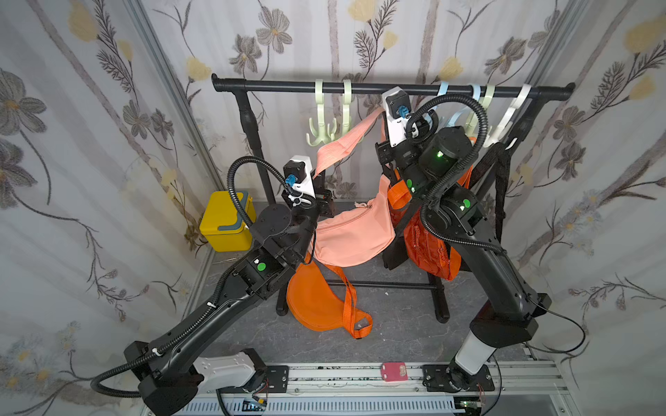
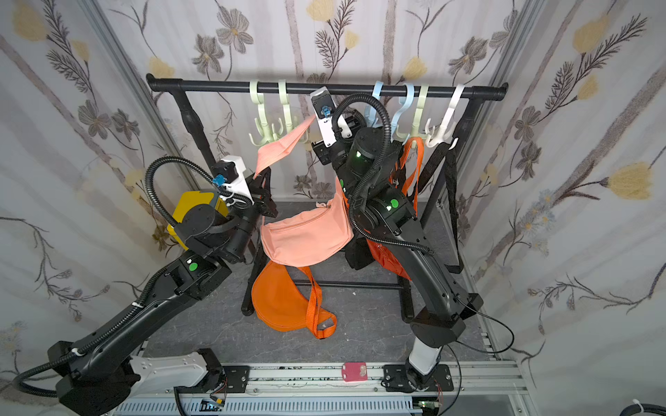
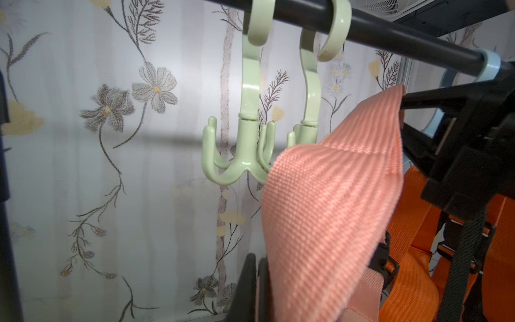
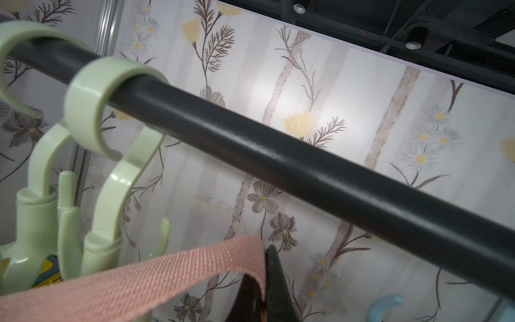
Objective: Hang the bag on a hook
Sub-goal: Hang the bag on the hook.
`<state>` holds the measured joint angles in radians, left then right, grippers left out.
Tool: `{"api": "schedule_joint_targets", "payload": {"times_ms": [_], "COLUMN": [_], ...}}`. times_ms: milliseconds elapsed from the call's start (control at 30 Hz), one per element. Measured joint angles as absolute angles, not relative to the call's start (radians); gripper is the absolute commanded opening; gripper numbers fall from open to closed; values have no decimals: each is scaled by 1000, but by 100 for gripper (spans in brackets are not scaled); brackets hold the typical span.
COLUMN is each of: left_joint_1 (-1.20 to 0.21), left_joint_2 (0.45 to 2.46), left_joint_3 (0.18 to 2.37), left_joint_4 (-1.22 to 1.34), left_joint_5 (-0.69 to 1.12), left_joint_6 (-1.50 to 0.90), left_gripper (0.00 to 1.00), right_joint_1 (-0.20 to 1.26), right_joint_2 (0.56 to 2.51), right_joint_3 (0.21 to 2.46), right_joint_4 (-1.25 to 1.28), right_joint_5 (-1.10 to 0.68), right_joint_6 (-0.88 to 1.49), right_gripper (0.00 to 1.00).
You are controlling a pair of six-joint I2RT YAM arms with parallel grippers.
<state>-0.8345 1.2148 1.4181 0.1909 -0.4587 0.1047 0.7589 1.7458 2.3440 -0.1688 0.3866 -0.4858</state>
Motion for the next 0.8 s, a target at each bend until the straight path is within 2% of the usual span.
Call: {"api": "schedule_joint_targets", "payload": {"times_ms": [167, 400, 667, 700, 733, 800], "left_joint_1": [-846, -846, -846, -846, -846, -846], "left_joint_2": [1262, 1270, 1266, 1266, 1264, 1263], "left_joint_3": [1472, 1436, 1382, 1374, 1365, 1349], "left_joint_4": [95, 25, 30, 39, 48, 54], "left_joint_5": [-442, -421, -384, -372, -360, -330], "left_joint_6": [92, 31, -6, -11, -19, -28], "left_gripper": [0, 0, 0, 3, 12, 18], "right_joint_1": [716, 696, 693, 693, 691, 686], "right_joint_2": [1797, 1837, 1731, 1709, 1690, 1651], "right_joint_3": [2368, 2360, 2152, 2122, 2097, 2043], "right_joint_4": [-171, -258, -246, -236, -226, -212], "right_joint_5": [310, 215, 148, 155, 165, 197], "right_joint_6": [-435, -390, -364, -357, -357, -355], "right_gripper": [0, 0, 0, 0, 0, 0]}}
